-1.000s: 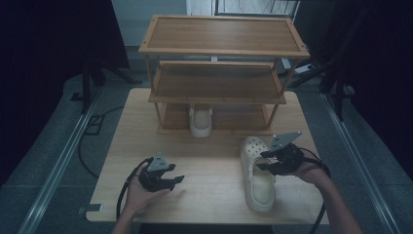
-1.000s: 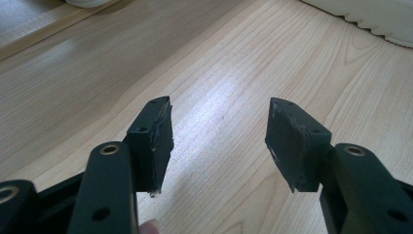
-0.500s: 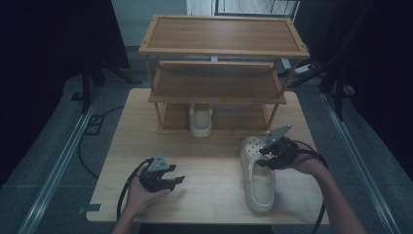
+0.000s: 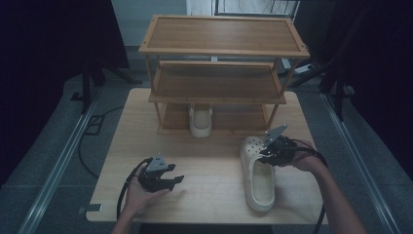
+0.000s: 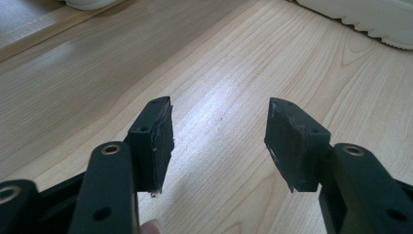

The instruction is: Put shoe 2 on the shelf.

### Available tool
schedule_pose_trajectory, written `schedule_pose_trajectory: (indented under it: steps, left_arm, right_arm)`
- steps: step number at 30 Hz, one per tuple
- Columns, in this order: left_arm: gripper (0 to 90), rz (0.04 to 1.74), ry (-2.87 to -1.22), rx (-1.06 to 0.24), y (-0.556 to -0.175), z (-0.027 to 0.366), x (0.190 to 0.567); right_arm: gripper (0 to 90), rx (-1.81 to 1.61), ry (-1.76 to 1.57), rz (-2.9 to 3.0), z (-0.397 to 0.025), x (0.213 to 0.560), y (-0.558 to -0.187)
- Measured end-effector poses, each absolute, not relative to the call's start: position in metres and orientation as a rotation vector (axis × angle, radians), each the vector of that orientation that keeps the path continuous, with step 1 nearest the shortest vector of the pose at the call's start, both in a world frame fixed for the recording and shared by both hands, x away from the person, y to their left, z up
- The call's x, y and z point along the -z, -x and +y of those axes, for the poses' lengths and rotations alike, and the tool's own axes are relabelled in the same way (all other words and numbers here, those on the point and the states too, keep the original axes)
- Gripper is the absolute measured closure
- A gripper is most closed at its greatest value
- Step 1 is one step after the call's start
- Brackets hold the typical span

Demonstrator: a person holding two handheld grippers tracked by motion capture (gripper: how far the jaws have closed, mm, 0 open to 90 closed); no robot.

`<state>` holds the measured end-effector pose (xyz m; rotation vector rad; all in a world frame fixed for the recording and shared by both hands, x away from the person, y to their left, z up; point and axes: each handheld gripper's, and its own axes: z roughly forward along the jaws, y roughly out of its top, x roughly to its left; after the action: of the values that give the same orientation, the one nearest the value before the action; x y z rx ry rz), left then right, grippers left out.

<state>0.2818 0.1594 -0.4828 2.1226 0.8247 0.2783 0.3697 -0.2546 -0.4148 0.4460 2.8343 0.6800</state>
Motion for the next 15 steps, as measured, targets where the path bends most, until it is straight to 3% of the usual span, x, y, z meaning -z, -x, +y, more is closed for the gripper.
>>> schedule_pose_trajectory:
  steps: [5,15]
  left_arm:
    - [44.1,0.831,-2.118,-0.28,-0.282,0.161,0.482]
    - [44.2,0.829,-2.123,-0.276,-0.282,0.161,0.483]
  right_arm:
    - [77.3,-0.684,-0.459,2.749,-0.258,0.404,-0.372]
    - [78.2,-0.733,-0.433,2.671,-0.248,0.378,-0.376]
